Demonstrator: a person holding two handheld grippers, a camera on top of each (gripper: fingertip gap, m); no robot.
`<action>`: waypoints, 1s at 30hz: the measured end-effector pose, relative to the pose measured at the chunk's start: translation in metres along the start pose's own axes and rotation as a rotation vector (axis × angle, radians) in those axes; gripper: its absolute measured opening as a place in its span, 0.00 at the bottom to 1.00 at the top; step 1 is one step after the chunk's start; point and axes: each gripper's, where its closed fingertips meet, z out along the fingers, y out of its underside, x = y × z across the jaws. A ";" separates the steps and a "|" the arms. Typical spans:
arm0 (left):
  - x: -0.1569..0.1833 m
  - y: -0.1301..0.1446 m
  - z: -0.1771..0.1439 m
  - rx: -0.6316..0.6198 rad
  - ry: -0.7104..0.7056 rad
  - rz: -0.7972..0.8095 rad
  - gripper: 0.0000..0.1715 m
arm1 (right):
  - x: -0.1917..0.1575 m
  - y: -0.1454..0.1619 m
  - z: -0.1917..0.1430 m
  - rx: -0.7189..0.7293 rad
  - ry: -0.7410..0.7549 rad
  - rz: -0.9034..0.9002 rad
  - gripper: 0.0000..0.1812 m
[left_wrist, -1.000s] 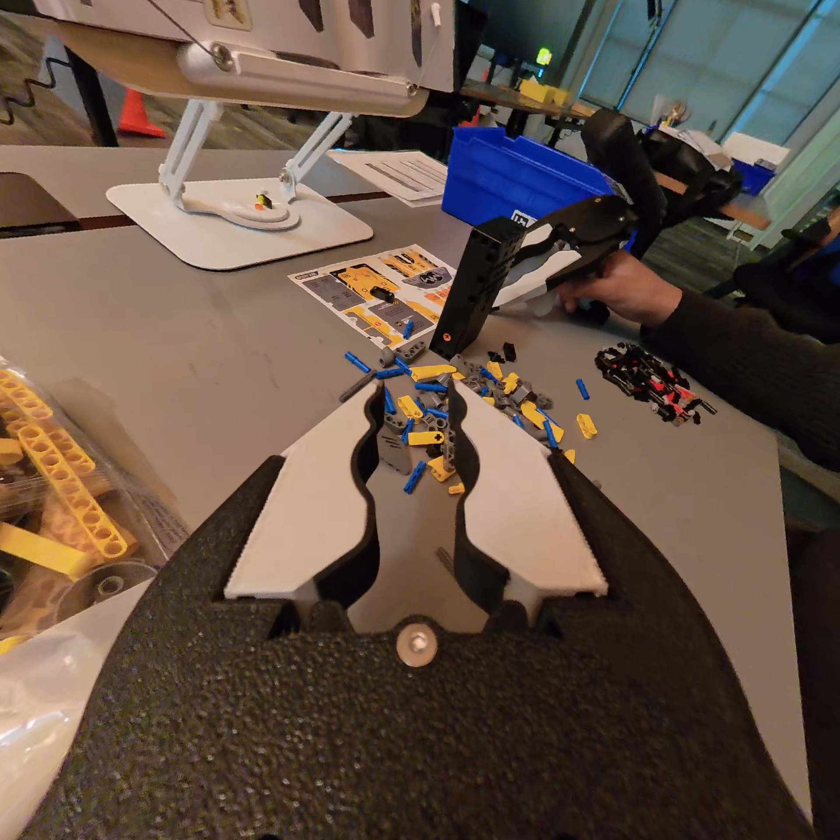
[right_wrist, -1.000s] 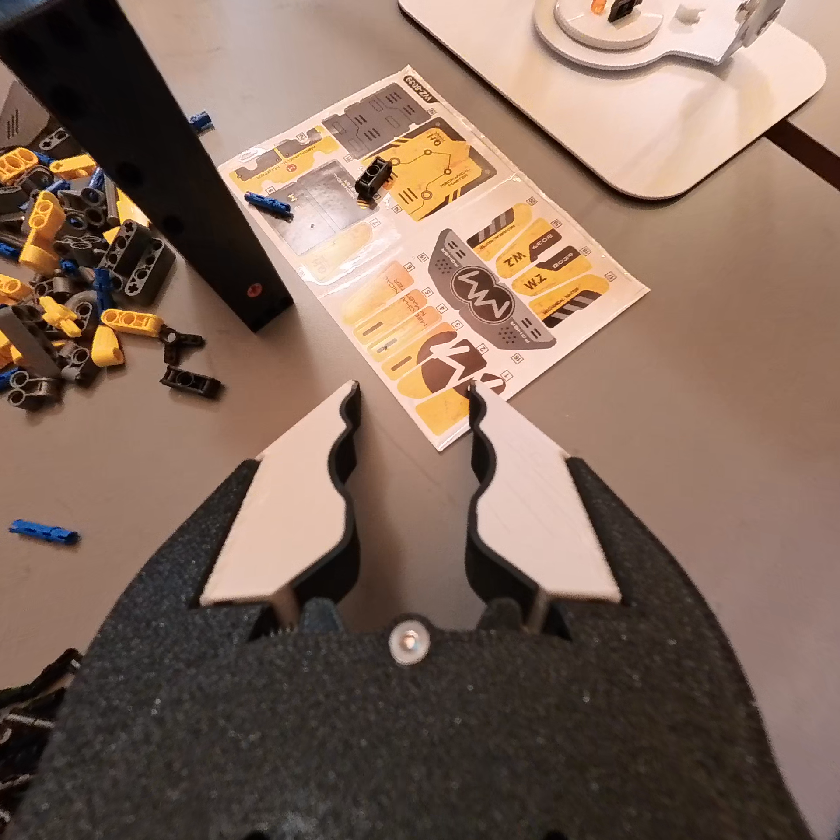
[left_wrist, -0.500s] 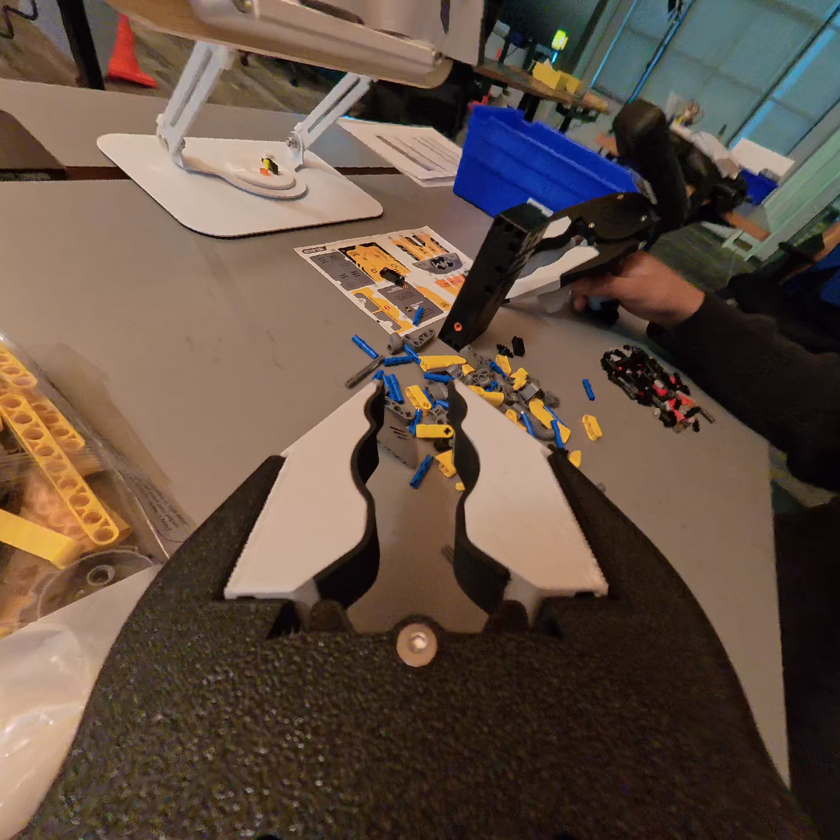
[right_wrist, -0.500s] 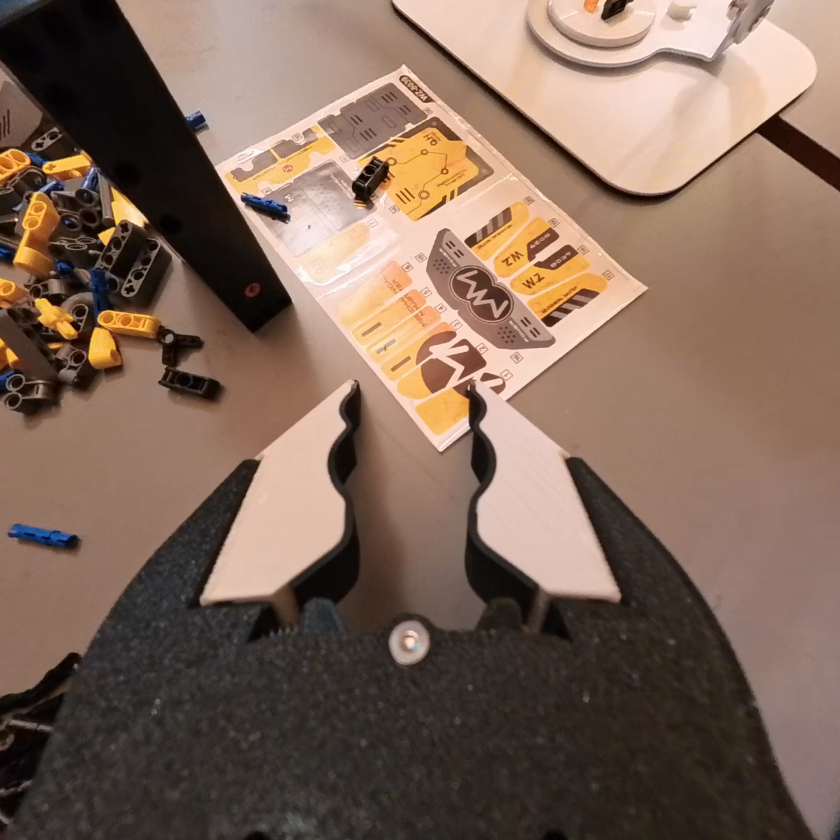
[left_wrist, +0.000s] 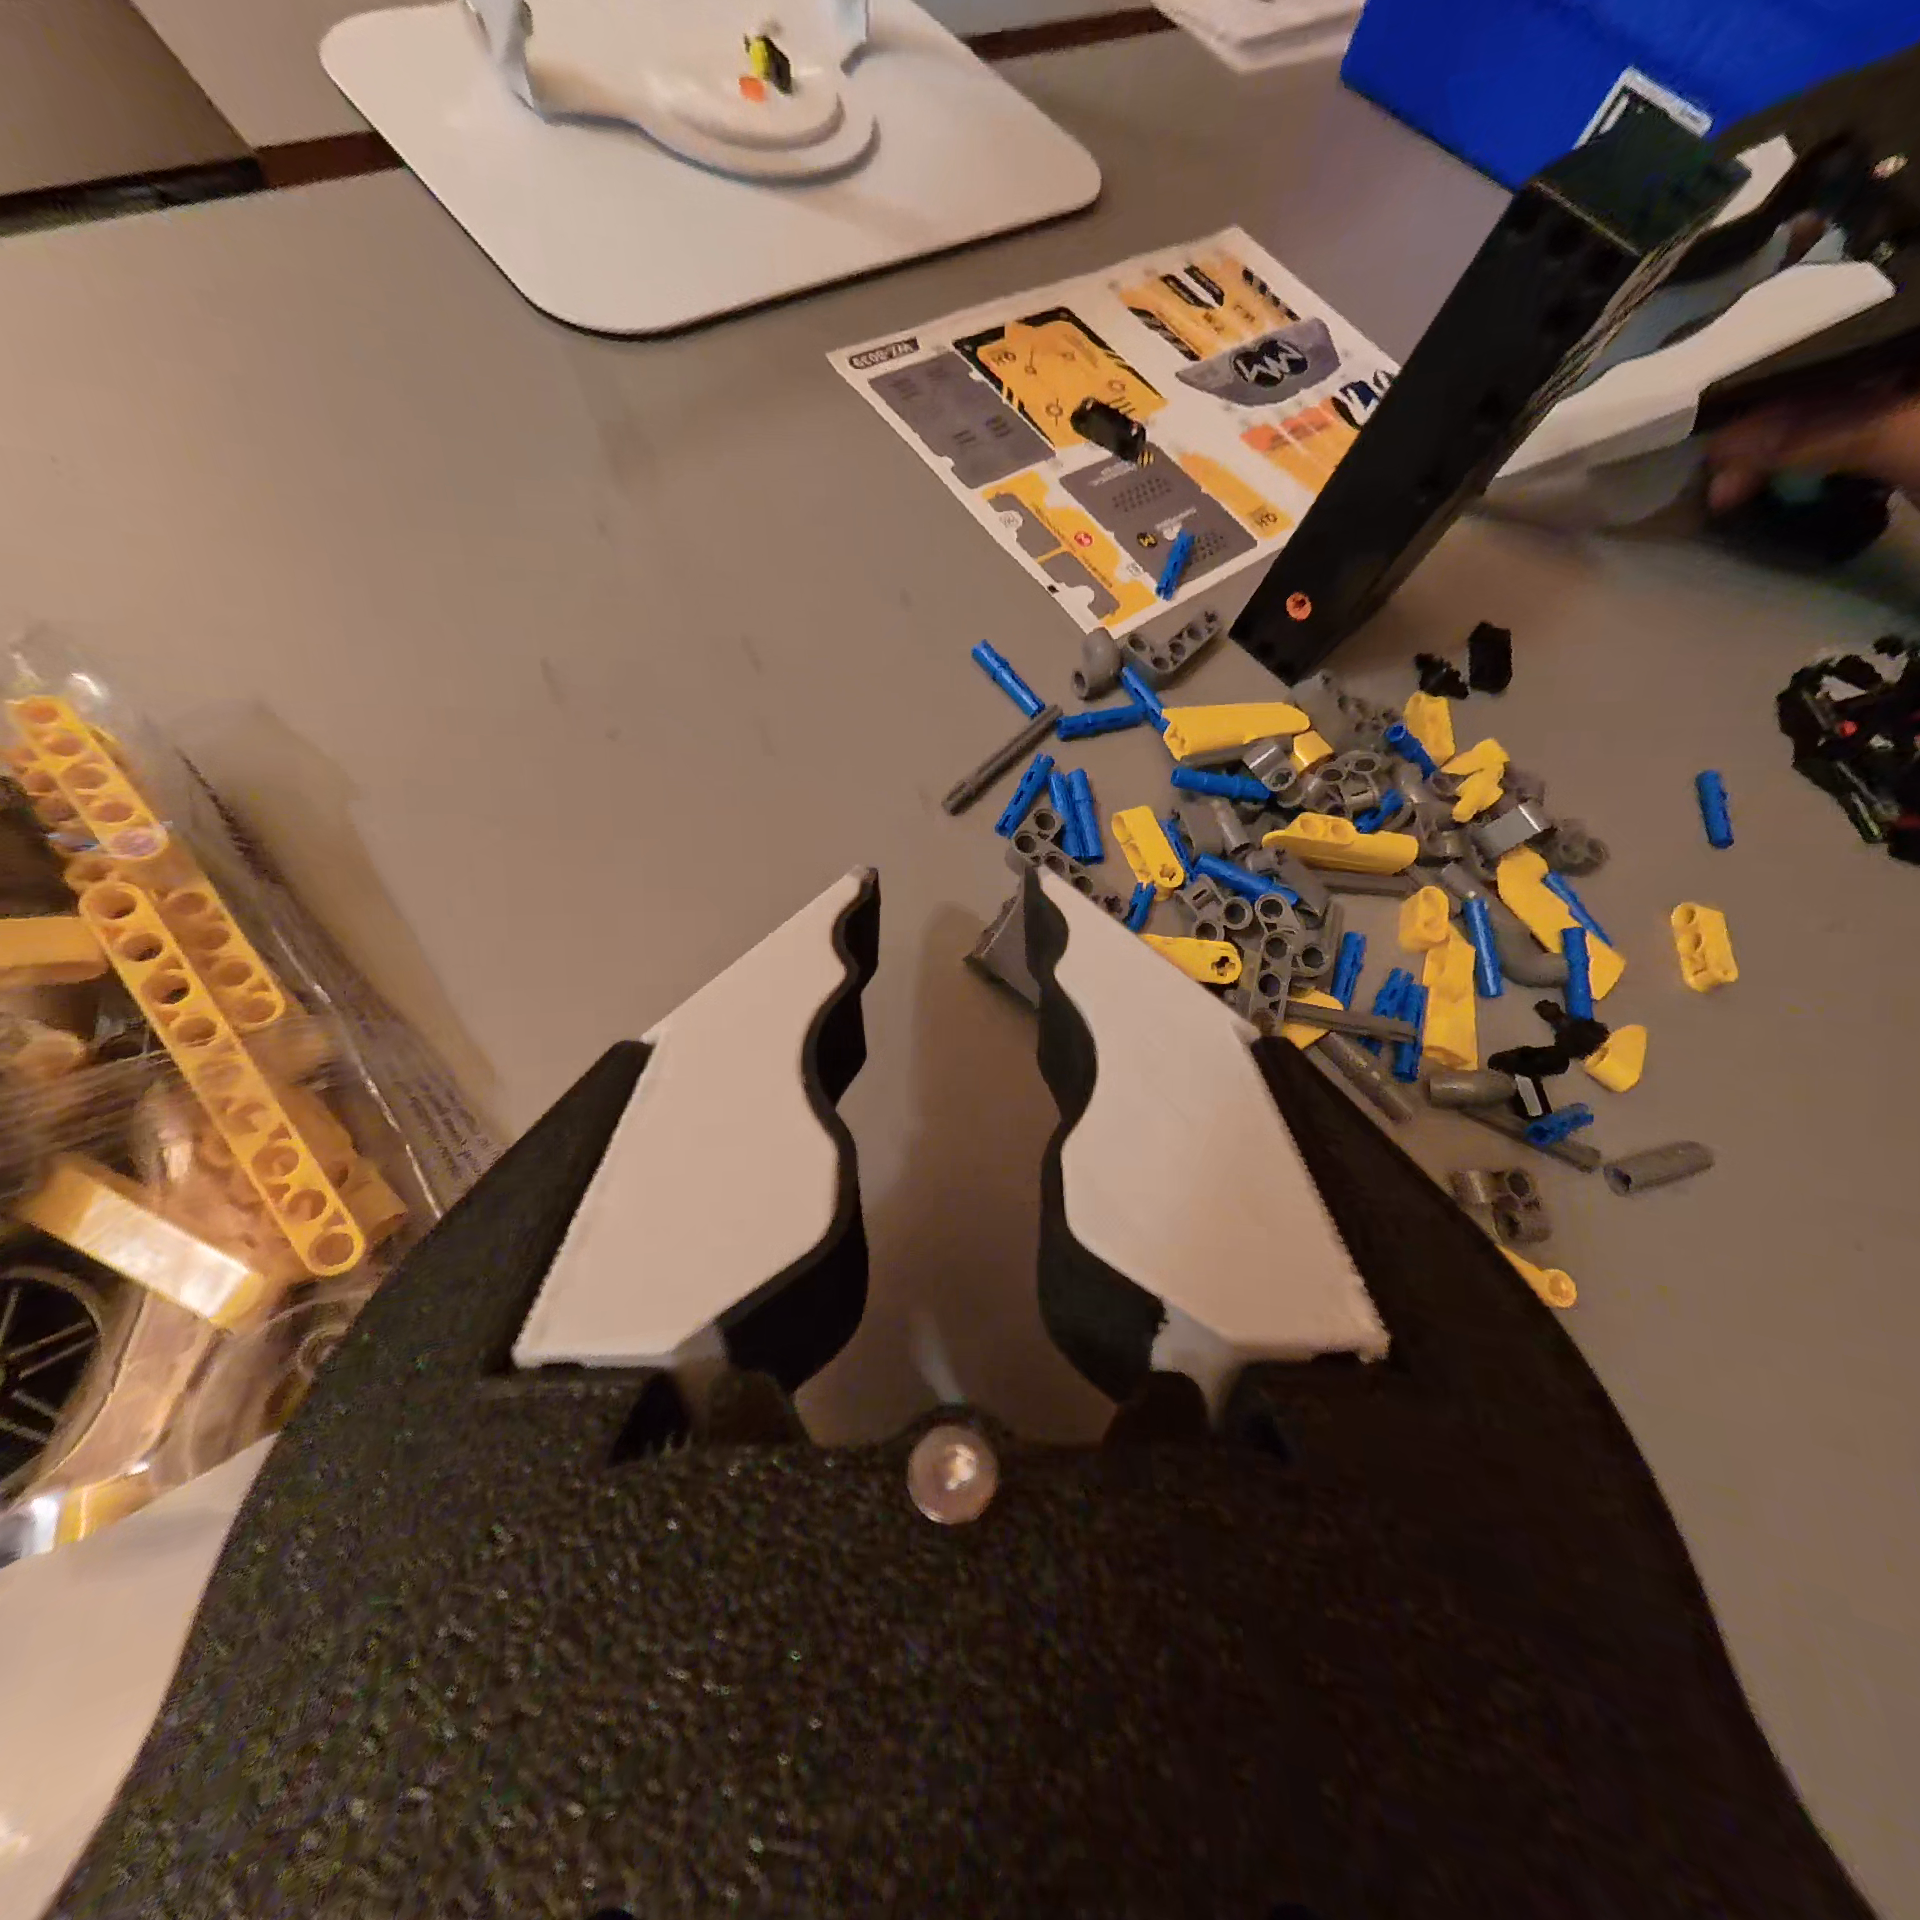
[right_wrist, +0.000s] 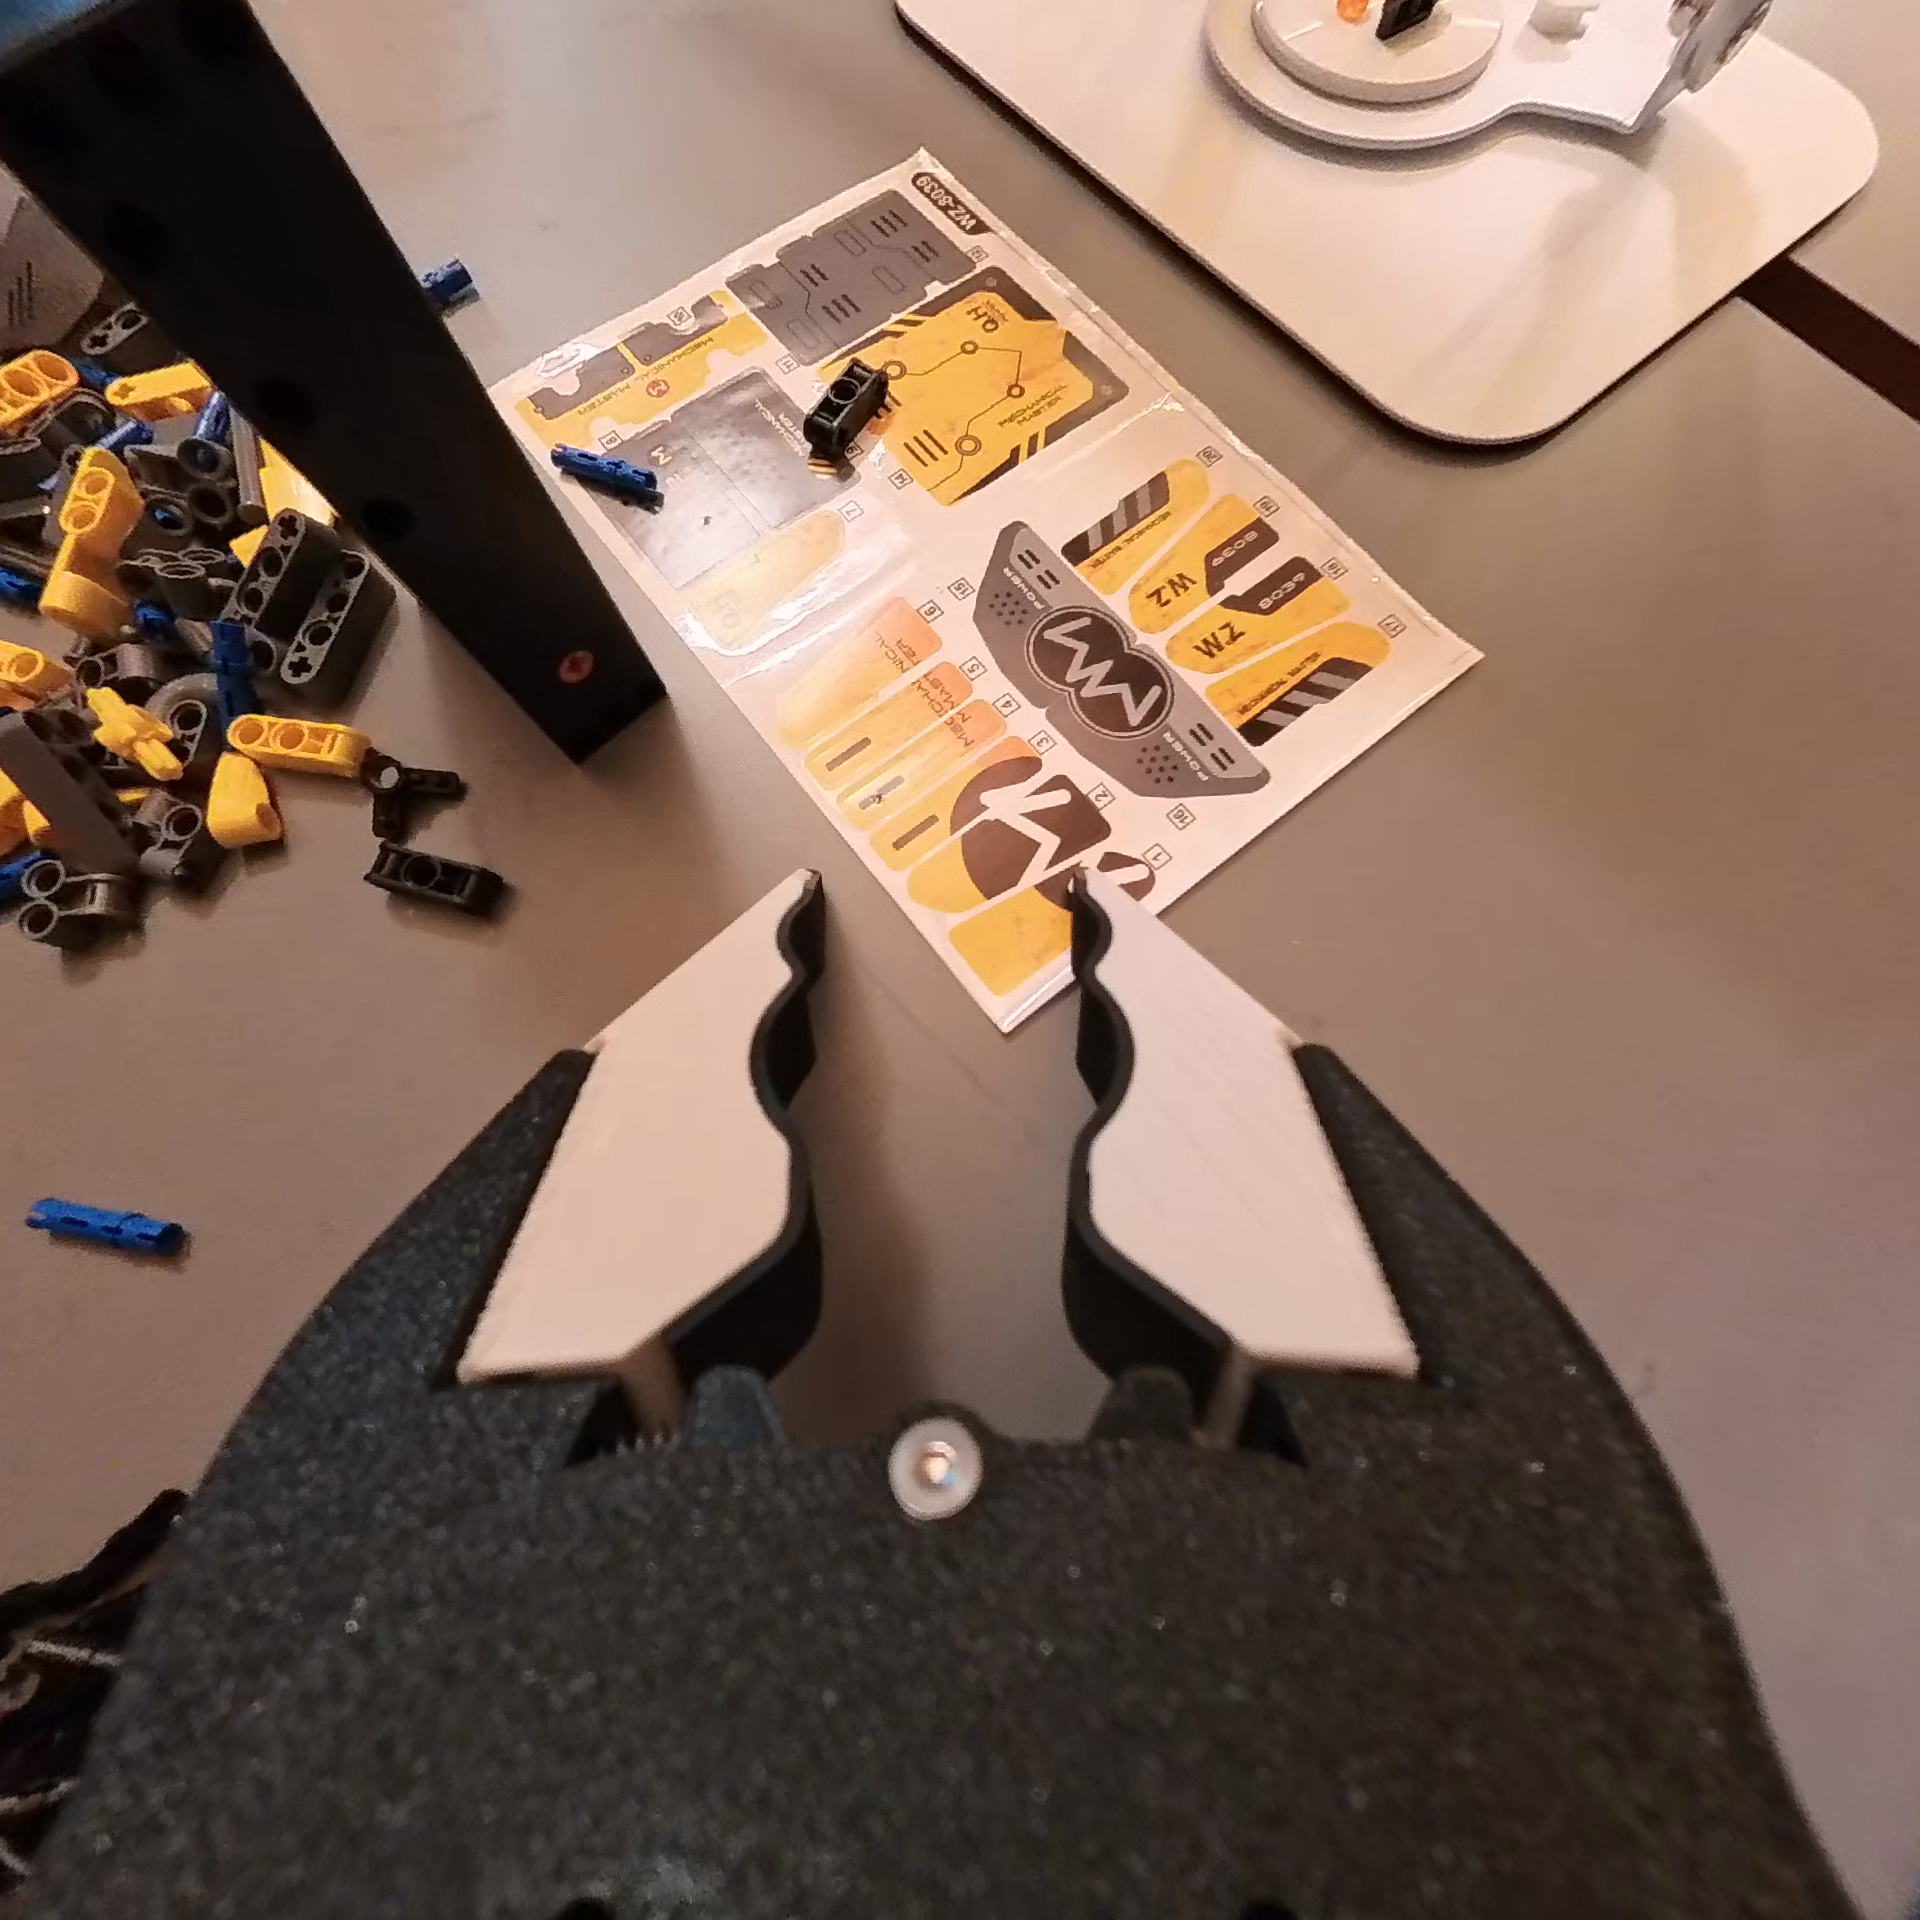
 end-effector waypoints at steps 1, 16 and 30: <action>0.001 0.000 0.000 -0.002 0.007 0.001 0.16 | 0.000 0.000 0.000 0.000 0.000 -0.001 0.26; 0.009 -0.005 -0.005 0.047 -0.056 0.138 0.16 | 0.000 0.001 -0.001 0.001 0.016 -0.009 0.26; -0.003 0.004 -0.012 0.021 -0.110 0.079 0.16 | 0.000 0.001 -0.002 0.002 0.038 -0.011 0.26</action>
